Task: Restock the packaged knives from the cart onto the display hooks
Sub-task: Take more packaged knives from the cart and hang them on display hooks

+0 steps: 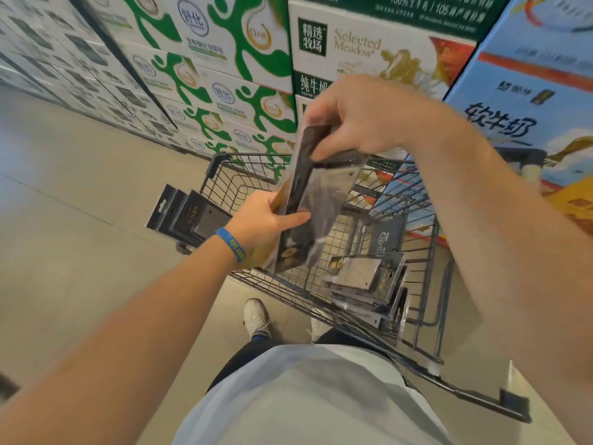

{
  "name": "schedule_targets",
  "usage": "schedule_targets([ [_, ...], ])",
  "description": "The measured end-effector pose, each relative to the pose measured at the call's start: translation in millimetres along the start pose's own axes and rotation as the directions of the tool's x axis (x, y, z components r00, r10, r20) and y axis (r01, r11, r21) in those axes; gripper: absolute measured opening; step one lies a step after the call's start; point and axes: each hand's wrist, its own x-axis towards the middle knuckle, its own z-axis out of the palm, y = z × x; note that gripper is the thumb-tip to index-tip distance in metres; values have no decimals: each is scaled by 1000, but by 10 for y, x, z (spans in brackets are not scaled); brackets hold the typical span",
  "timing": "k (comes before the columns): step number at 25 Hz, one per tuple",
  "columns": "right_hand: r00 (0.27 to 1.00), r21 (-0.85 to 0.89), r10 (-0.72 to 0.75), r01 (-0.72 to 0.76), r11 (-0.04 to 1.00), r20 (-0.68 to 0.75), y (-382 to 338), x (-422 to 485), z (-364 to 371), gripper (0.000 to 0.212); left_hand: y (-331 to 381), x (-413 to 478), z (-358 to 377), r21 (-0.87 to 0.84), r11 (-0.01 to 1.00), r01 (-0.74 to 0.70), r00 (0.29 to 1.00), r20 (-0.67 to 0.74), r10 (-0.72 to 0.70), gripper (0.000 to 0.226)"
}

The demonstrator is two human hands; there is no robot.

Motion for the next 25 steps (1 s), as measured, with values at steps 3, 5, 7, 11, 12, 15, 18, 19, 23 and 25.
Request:
schedule_targets([
  [3,888,34,-7,26,999,-461,123,194,442,81,-70,-91,-19,-137,988,67,965,-243,-99,14],
  [5,820,310,202,-31,950,-535,192,212,935,111,-110,-165,-84,-344,938,49,906,-380,-187,17],
  [7,871,652,426,-179,737,-243,170,167,1475,110,-118,-268,-161,-546,837,-27,901,-376,-216,27],
  [11,869,904,494,-220,367,10,92,184,2007,84,-139,-493,-288,-744,668,-27,905,-301,-299,53],
  [12,854,930,520,-190,315,-2,85,186,2009,84,-163,-551,-316,-773,634,-27,912,-279,-301,49],
  [15,760,949,646,-148,279,-71,79,185,1873,84,-258,-746,-375,-867,497,41,948,-124,-294,48],
  [18,680,907,718,-199,372,-145,97,139,1761,79,-221,-806,-341,-918,383,97,980,21,-197,44],
  [19,675,899,722,-209,385,-152,96,115,1714,80,-168,-744,-323,-899,428,89,982,8,-187,39],
  [23,549,869,781,-183,460,-297,171,-85,1421,73,122,-421,-412,-678,726,-119,923,-345,-171,28],
  [25,446,859,815,-170,483,-369,211,-263,1165,70,330,-302,-554,-605,771,-197,907,-411,-91,26],
])
